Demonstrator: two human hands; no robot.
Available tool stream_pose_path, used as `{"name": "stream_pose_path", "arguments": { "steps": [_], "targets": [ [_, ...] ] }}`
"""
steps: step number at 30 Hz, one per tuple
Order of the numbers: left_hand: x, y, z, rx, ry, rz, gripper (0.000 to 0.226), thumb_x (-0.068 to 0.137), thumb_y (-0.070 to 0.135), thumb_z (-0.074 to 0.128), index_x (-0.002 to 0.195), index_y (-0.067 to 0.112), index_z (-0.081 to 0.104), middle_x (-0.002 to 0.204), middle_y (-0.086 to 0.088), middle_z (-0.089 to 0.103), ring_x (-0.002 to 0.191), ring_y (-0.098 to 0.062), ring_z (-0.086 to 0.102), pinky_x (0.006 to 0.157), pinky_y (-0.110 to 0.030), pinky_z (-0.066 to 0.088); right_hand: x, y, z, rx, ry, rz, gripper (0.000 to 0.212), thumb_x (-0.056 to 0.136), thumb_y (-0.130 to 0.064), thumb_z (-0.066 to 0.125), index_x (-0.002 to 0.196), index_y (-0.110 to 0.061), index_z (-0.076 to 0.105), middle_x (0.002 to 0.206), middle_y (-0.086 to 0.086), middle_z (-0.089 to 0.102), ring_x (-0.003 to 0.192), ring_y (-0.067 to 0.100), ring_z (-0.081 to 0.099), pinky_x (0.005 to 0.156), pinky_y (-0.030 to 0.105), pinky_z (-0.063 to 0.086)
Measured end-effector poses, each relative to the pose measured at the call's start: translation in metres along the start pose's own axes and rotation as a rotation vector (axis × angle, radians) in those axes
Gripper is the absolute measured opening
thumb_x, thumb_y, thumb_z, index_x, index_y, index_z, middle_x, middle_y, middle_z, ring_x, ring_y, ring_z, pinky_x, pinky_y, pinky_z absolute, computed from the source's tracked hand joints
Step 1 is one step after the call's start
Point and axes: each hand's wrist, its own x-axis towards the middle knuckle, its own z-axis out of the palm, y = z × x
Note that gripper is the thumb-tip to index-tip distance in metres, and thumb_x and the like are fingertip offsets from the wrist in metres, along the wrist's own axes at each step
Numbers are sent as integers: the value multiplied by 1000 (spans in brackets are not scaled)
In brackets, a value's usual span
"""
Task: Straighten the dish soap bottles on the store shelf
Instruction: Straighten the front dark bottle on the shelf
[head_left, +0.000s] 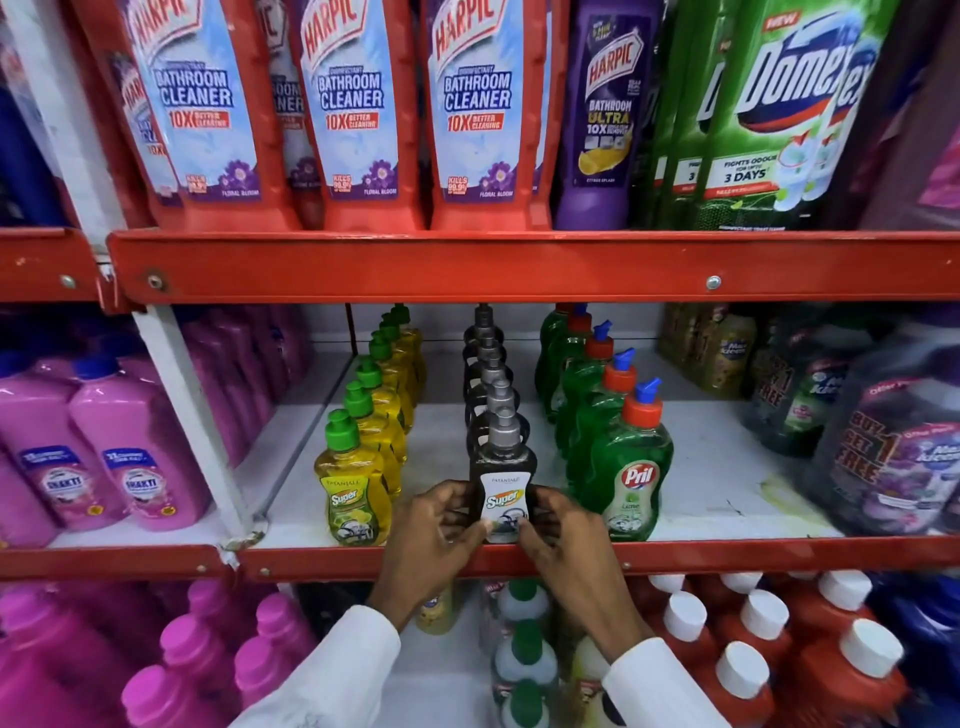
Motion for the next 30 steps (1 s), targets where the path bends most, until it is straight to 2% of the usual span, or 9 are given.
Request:
{"name": "stream_pose_path", "arguments": {
  "steps": [6, 8, 11, 13, 15, 19, 20, 23, 30],
  "targets": [
    [-7, 2, -6, -12, 3, 7, 36, 83, 11, 76, 116, 24, 68, 108, 7, 76, 94, 2, 72, 88, -33, 61, -4, -1, 0, 15, 1, 19, 41, 88, -24, 70, 128, -21, 63, 118, -6, 73, 98, 2, 69, 96, 28, 56],
    [-18, -1, -14, -12, 59, 22, 32, 88, 17, 70, 120, 20, 69, 114, 8, 74, 102, 0, 70, 92, -34, 60, -14, -4, 1, 29, 111, 41, 49, 84, -30, 75, 131, -22, 61, 123, -10, 68, 103, 3, 67, 97, 27, 55],
    [-46, -2, -42, 66, 302, 164, 22, 86, 26, 60, 100, 22, 77, 102, 13, 76, 97, 0, 69, 89, -20, 54, -38, -26, 11, 92, 397, -49, 39, 77, -16, 83, 113, -22, 70, 107, -10, 71, 93, -7, 66, 86, 9, 50],
    [-58, -4, -66, 80, 506, 221, 21, 81, 23, 56, 86, 22, 76, 91, 9, 75, 91, -5, 70, 84, -21, 53, -48, -48, 29, 117, 396, -175, 34, 76, -5, 82, 102, -24, 72, 98, -15, 69, 87, -6, 65, 80, 7, 49],
    [-58, -16, -91, 103, 612, 194, 21, 77, 24, 55, 92, 21, 71, 95, 5, 71, 91, -8, 68, 83, -23, 52, -46, -67, 57, 154, 278, -232, 34, 78, -7, 79, 104, -26, 71, 100, -16, 69, 86, -5, 65, 80, 13, 52],
    [-41, -49, -121, 221, 339, 47, 62, 75, 37, 63, 133, 16, 53, 129, -1, 59, 111, -7, 62, 95, -24, 52, -23, -88, 103, 130, 97, -212, 48, 83, -15, 72, 130, -19, 60, 117, -17, 57, 102, -3, 55, 95, 3, 38],
    [-37, -53, -124, 252, 266, 27, 65, 76, 41, 64, 135, 16, 52, 131, 0, 60, 111, -6, 63, 96, -27, 54, -17, -91, 108, 134, 60, -199, 50, 84, -13, 69, 132, -19, 58, 118, -15, 58, 103, 0, 57, 97, 8, 41],
    [-28, -58, -126, 300, 159, 60, 47, 81, 34, 70, 126, 24, 61, 116, 10, 72, 102, 3, 67, 91, -30, 56, -1, -89, 113, 103, -55, -188, 42, 88, -14, 62, 128, -23, 60, 117, -6, 71, 102, 12, 68, 92, 32, 55],
    [-25, -60, -131, 237, 119, 98, 40, 80, 30, 74, 119, 24, 66, 104, 15, 76, 88, 9, 70, 86, -23, 57, 6, -86, 114, 86, -109, -117, 38, 90, -25, 67, 128, -21, 62, 116, -4, 74, 100, 5, 70, 90, 23, 56]
  ]
}}
